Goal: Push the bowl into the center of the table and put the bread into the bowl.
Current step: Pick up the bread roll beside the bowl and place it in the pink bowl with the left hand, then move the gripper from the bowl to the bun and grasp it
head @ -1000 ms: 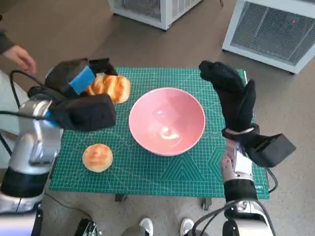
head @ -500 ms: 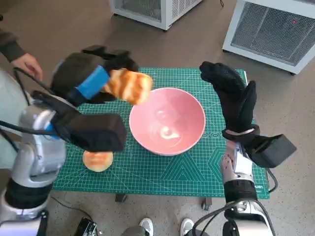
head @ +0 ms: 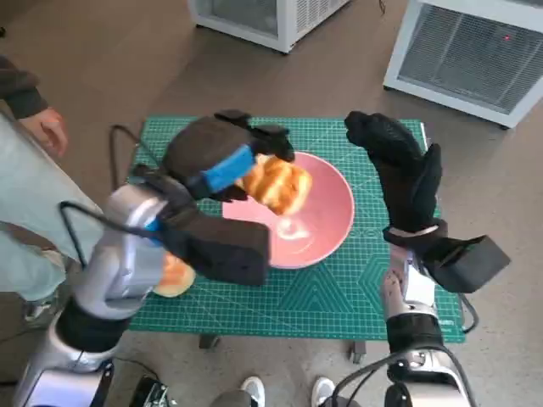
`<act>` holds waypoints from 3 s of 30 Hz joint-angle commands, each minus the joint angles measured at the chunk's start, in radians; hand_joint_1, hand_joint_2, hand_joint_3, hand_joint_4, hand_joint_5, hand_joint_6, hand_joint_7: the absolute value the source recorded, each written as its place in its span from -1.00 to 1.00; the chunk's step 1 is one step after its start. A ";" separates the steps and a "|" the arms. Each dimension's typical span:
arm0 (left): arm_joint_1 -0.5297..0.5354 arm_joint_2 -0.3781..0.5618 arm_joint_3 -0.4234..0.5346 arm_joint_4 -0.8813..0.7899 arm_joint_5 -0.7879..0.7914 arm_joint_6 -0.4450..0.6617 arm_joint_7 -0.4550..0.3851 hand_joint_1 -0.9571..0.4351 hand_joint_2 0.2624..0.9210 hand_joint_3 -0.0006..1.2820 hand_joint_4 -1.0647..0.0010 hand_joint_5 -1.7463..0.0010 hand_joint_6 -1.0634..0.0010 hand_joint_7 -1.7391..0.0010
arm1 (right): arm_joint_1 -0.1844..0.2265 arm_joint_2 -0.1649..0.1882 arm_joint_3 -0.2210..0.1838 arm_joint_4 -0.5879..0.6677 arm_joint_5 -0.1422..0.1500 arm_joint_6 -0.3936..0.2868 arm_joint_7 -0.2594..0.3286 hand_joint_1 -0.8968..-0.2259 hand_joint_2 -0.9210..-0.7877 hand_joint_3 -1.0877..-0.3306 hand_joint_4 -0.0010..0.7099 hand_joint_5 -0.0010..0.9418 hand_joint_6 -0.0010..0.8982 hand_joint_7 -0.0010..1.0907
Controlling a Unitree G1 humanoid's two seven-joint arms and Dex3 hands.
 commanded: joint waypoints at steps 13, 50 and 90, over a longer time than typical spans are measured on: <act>-0.015 -0.036 -0.052 0.107 0.006 0.059 -0.166 0.14 0.38 -0.99 0.82 0.97 0.58 0.97 | 0.049 0.003 -0.005 -0.032 0.001 0.014 -0.013 -0.53 -1.00 -0.27 -0.24 -0.99 -0.81 0.02; 0.423 0.331 0.420 -0.431 -0.154 0.109 -0.291 0.05 0.29 -1.00 0.88 1.00 0.63 1.00 | 0.051 0.030 0.025 -0.047 -0.013 0.062 -0.046 -0.49 -1.00 -0.22 -0.21 -0.99 -0.83 0.00; 0.520 0.292 0.135 -0.058 -0.016 0.120 -0.226 0.33 0.37 -0.99 0.77 0.98 0.57 0.98 | 0.054 0.015 0.010 -0.051 0.004 0.088 0.012 -0.47 -1.00 -0.21 -0.21 -1.00 -0.82 -0.04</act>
